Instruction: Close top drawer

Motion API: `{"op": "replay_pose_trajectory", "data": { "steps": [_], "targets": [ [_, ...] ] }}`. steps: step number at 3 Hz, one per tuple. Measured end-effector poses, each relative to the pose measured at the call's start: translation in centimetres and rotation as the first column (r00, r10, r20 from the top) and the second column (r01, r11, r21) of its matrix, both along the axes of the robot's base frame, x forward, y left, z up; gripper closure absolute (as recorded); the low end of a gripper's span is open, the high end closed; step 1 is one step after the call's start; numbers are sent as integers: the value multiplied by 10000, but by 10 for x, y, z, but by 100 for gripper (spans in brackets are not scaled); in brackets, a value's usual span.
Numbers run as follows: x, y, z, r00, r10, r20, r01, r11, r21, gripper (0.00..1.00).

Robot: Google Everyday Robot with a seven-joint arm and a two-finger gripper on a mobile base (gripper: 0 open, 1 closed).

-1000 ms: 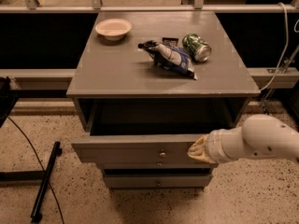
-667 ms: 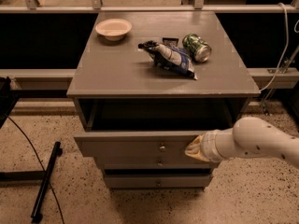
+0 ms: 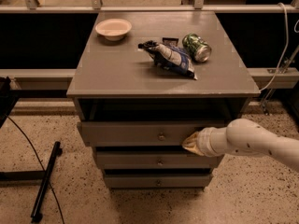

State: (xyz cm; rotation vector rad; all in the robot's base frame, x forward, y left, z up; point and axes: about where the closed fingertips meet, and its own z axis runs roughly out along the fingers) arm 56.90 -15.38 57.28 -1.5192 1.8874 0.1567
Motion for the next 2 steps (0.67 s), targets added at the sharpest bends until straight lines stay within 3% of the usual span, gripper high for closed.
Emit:
{"op": "replay_pose_trajectory", "data": {
  "steps": [1,2],
  "targets": [
    [14,2,3,9990,-136,427,116,9988,467,100],
    [6,3,24,9950,74,999,-187,9935,1125,100]
  ]
}}
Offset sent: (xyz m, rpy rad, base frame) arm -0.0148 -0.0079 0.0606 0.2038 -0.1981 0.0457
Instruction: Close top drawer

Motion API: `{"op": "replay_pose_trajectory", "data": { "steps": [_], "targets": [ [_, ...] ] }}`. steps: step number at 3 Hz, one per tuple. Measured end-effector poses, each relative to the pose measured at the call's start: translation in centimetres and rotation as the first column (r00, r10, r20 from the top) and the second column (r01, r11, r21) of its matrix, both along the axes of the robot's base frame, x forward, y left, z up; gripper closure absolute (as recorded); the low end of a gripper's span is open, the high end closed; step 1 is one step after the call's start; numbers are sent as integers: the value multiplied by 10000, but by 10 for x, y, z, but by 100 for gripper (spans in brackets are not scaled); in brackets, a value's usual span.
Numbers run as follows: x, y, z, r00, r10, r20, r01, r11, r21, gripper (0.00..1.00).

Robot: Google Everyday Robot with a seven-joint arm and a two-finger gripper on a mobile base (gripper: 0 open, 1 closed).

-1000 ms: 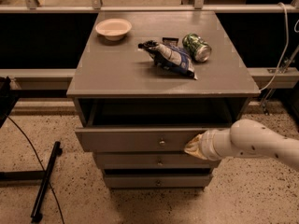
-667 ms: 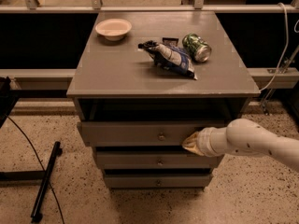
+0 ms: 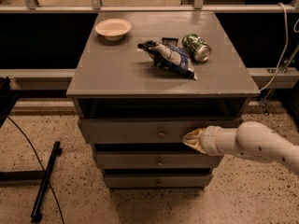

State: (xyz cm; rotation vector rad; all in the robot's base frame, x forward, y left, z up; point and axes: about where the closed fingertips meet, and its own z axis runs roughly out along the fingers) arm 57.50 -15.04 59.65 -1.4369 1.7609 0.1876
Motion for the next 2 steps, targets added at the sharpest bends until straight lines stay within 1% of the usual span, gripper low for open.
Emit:
{"op": "replay_pose_trajectory", "data": {
  "steps": [1,2],
  "targets": [
    [-24,-11,44,9954,662,695,-688,9970,364,100],
    [-66,-14,86,9816,1622,1009,-1672,9849,438,100]
  ]
}}
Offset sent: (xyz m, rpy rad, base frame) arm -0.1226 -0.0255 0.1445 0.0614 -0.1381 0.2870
